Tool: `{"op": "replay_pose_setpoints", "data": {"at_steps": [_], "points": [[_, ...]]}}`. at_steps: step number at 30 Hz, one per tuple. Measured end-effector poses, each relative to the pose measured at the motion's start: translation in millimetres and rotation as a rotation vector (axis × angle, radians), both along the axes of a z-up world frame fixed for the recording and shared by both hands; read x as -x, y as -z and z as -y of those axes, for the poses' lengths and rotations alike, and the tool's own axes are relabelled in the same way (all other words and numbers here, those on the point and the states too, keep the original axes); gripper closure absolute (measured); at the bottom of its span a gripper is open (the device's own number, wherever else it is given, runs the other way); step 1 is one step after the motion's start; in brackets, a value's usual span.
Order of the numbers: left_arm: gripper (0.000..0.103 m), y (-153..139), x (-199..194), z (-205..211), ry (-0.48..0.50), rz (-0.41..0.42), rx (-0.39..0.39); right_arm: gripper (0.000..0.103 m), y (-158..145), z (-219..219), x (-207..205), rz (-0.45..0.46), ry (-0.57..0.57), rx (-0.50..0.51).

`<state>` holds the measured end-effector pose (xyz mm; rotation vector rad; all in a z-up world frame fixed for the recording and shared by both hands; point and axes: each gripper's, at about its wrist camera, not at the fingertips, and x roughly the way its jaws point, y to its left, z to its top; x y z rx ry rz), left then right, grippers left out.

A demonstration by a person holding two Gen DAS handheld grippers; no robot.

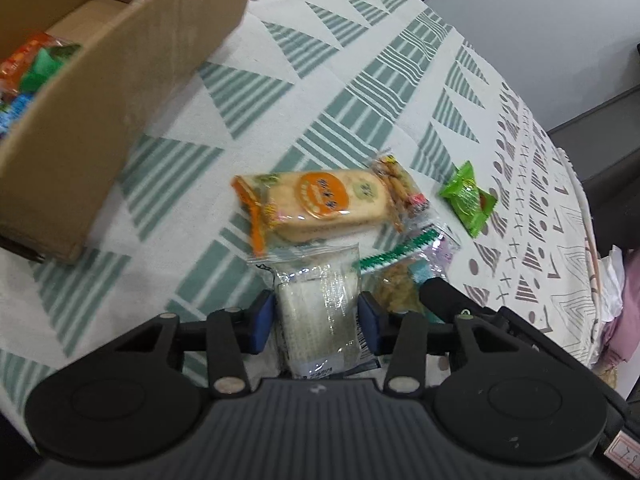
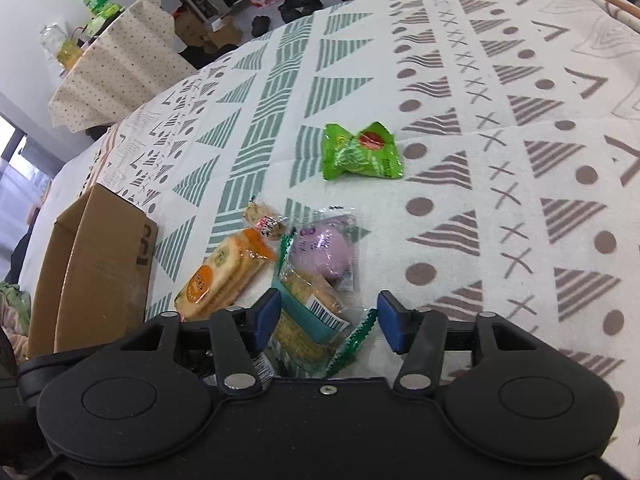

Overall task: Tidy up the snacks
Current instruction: 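Grasp the white cake packet with left tool while right tool grasps teal-banded biscuit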

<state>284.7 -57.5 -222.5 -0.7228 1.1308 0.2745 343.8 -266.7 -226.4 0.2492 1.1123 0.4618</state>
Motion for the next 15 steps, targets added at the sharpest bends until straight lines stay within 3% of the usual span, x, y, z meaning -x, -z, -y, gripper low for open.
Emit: {"op": "replay_pose_setpoints", "data": {"at_steps": [7,15], "points": [[0.059,-0.9,12.0,-11.5,-0.012,-0.019,-0.019,0.04,1.0,-14.3,4.5,0.012,-0.053,0.056],[0.055,-6.1,18.6,-18.9,0.004,-0.04,-0.065,0.049,-4.8,-17.7,18.2,-0.046,-0.117,0.008]]}}
